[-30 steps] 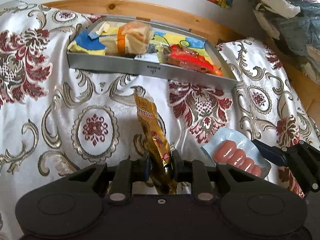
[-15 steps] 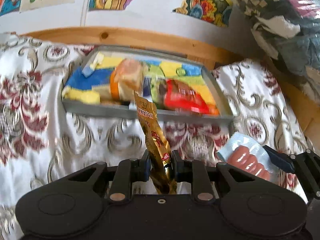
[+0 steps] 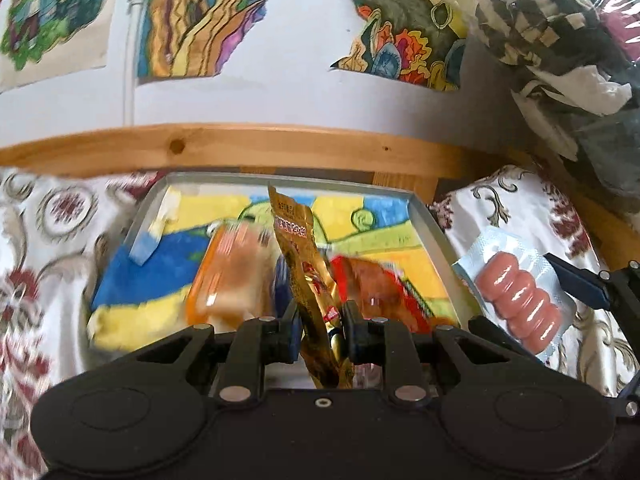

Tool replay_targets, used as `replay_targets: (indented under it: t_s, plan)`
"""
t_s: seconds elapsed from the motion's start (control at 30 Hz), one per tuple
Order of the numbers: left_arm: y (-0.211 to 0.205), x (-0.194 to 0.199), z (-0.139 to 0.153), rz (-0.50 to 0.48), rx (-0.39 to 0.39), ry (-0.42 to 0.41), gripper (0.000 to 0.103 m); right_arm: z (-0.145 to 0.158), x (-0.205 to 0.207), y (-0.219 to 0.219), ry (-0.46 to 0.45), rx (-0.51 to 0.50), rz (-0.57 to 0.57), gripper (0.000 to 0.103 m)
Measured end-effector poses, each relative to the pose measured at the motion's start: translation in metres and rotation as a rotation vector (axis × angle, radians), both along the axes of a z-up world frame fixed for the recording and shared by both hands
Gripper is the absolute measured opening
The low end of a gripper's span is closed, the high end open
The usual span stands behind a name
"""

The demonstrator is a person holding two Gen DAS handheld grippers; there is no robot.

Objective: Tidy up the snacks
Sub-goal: 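Lower the pouch and sausage pack into the tray with both tools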

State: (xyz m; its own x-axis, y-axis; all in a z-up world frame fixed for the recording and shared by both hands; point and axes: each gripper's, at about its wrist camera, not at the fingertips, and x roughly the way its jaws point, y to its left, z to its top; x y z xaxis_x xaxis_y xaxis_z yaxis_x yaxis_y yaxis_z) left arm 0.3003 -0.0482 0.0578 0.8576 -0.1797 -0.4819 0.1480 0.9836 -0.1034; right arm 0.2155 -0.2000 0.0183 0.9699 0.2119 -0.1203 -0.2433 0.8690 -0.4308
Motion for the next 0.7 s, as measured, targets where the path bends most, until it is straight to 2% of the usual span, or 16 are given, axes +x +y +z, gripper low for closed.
replay_targets:
  t_s: [0.3, 0.7]
  plan:
    - [-0.014, 0.047, 0.009, -0.022, -0.015, -0.027, 0.023, 0.007, 0.057, -0.008, 0.014, 0.029, -0.014, 0.065]
    - [-0.02, 0.075, -0.006, -0.024, -0.017, 0.019, 0.023, 0.006, 0.095, -0.009, 0.09, 0.073, -0.018, 0.065]
